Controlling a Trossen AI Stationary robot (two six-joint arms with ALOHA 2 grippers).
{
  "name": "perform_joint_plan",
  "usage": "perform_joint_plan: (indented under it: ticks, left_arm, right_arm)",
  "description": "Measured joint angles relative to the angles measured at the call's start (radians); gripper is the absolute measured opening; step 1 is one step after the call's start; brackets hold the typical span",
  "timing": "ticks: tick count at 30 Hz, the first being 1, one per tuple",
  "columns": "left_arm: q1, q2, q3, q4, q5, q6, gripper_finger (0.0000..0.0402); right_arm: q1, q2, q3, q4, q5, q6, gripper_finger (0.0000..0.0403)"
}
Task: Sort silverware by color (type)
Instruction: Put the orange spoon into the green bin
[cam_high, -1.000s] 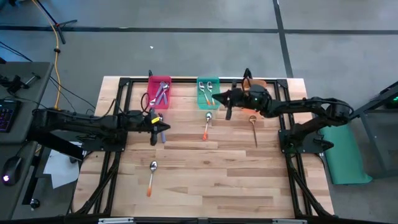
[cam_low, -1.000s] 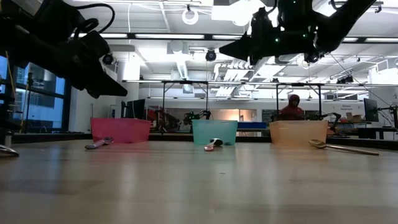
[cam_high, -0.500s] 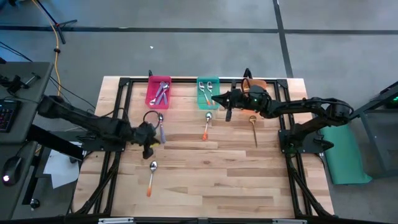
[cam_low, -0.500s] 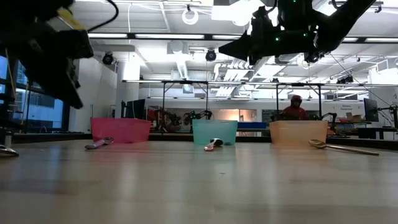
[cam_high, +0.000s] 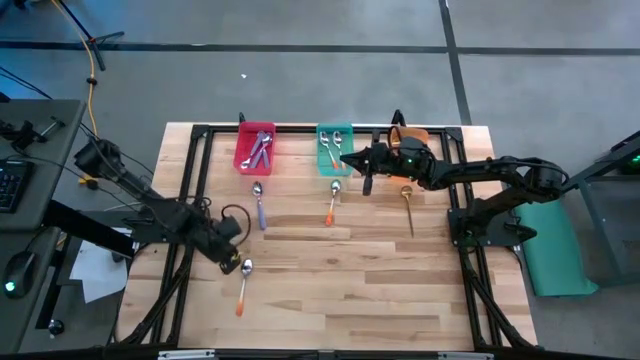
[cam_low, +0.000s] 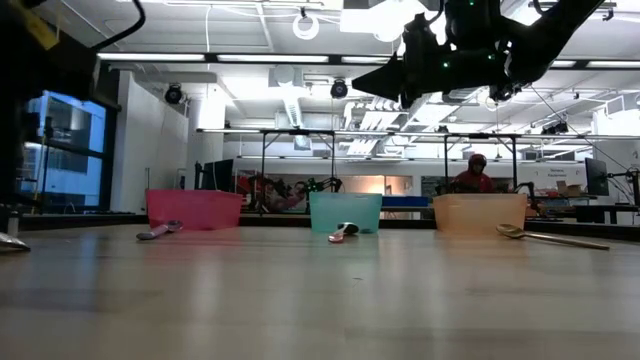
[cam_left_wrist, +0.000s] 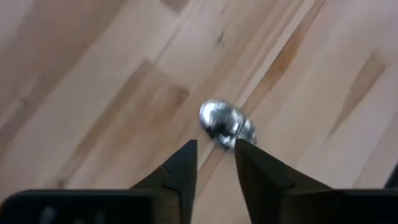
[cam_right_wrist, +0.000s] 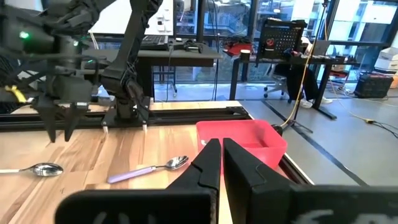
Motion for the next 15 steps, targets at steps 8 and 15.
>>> perform_joint_plan:
  ticks: [8, 15]
  left_arm:
    - [-0.093, 0.175, 0.0, 0.09, 0.013, -0.079, 0.0161]
    - [-0.121, 0.279, 0.0, 0.176, 0.008, -0.176, 0.0191]
  right_arm:
    - [0.0, 0.0, 0.0, -0.003, 0.0, 0.001, 0.0]
    - [0.0, 0.0, 0.0, -0.011, 0.0, 0.001, 0.0]
